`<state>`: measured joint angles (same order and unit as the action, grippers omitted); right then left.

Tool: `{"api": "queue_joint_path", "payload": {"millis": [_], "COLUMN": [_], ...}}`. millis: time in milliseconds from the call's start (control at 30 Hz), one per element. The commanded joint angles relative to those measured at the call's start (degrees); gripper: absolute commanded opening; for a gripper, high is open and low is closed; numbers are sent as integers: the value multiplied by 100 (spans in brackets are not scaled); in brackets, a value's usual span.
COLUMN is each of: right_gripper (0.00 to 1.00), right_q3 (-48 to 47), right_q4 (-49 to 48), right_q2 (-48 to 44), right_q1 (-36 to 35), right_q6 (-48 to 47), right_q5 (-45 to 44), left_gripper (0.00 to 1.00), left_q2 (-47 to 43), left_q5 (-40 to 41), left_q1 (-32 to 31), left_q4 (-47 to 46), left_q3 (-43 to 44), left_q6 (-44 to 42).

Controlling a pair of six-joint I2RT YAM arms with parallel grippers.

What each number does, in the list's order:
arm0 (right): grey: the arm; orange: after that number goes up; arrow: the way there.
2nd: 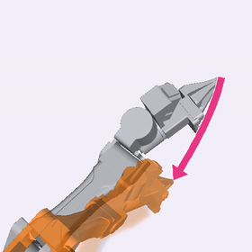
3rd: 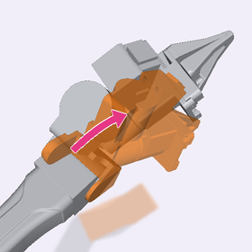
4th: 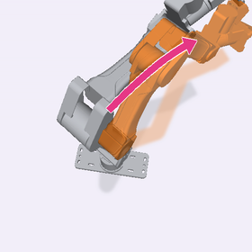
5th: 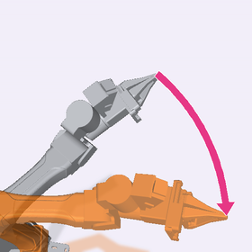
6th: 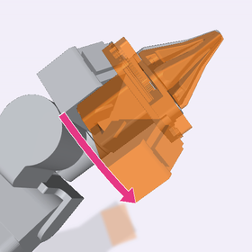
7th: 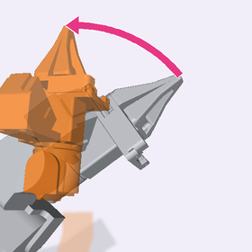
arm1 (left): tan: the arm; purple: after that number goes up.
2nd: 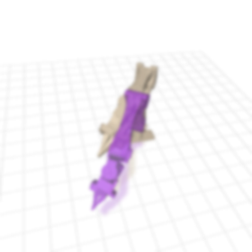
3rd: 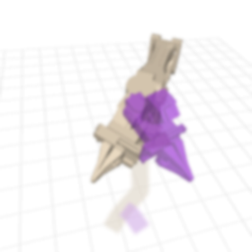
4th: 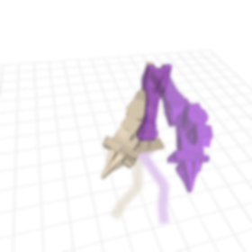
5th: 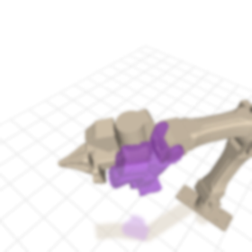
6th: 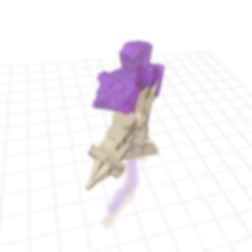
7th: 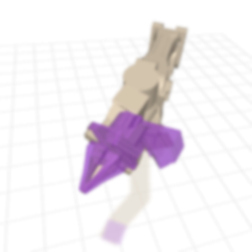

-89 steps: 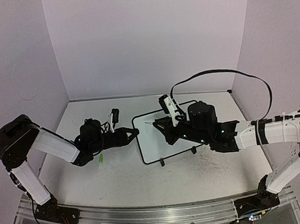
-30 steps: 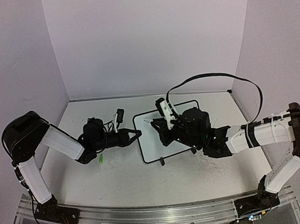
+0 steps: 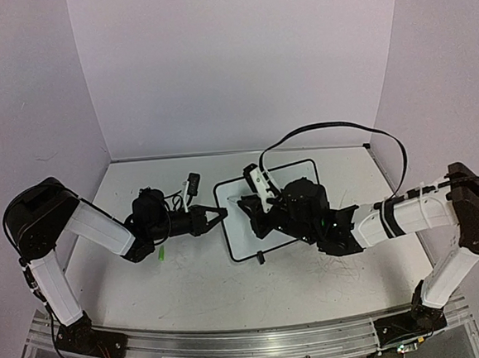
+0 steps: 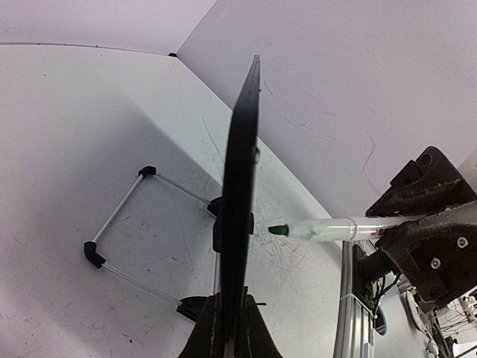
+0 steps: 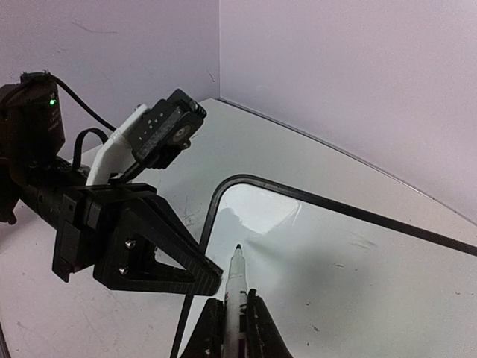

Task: Write a sentence on the whiteboard
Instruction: Hold the whiteboard at the center of the board, then write a sentence on the whiteboard.

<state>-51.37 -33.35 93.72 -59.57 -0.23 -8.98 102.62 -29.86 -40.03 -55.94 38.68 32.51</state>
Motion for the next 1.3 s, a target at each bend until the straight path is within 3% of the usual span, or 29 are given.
{"api": "queue_joint_path", "payload": {"millis": [0,1267], "right_gripper": [0,0], "right_q3": [-207,-404], "right_q4": [-202,-463], "right_q2": [51,346], "right_q1": [-27,-28], "right_q6": [-21,-21], "right_q5": [-264,-403], "left_gripper": [3,1], "left_q2": [88,75], "left_q5": [149,92], "left_q1": [46,48], "left_q4": [-6,-7], "left_q3": [56,32], "left_q6": [30,36]}}
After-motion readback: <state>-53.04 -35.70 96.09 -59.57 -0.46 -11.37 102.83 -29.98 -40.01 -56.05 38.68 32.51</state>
